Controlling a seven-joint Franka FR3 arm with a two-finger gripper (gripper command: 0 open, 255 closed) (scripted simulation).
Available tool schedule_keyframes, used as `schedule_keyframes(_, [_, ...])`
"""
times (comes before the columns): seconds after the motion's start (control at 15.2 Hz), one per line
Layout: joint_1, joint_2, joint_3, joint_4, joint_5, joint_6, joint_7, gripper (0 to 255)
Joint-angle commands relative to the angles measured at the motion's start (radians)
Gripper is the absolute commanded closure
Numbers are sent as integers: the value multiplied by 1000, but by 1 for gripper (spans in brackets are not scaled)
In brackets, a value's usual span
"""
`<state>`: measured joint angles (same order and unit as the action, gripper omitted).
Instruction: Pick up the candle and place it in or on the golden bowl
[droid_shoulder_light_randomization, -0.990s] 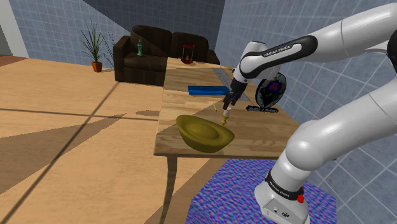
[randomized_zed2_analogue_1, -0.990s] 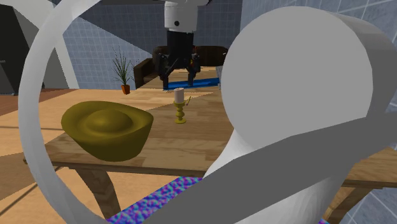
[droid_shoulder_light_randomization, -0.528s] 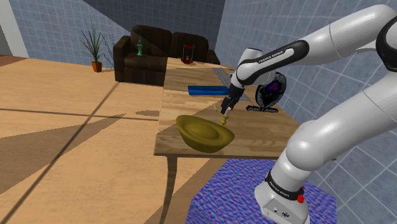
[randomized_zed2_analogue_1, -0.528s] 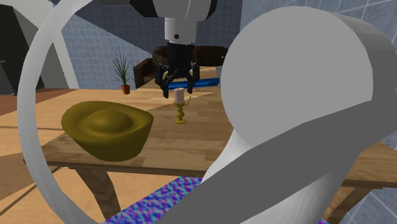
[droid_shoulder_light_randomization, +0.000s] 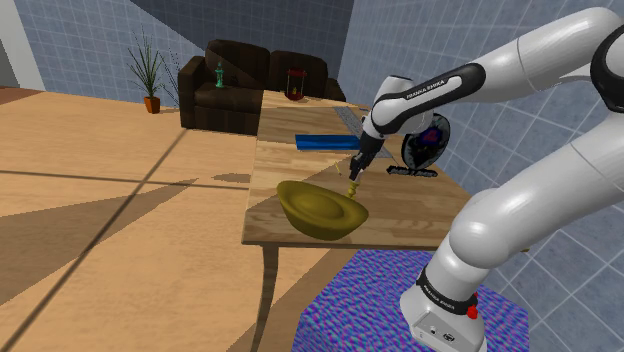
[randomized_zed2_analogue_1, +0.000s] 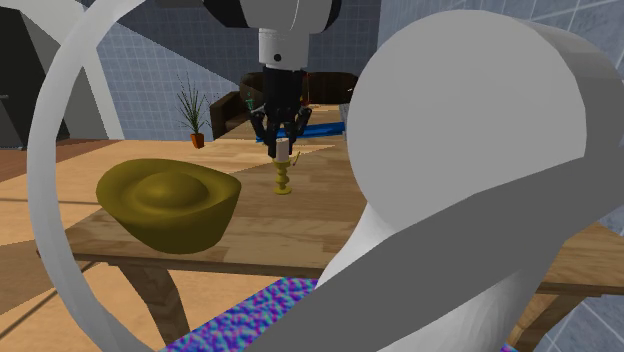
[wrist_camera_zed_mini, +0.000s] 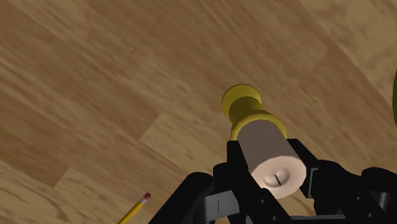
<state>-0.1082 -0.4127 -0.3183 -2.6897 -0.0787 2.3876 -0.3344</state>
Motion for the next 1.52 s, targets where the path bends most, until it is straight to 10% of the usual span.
schedule_keyframes(0.0, [0,1,0,-1,0,0,0,255])
schedule_keyframes(1.45, [-9,-119,37,135,-8,-254,26,255])
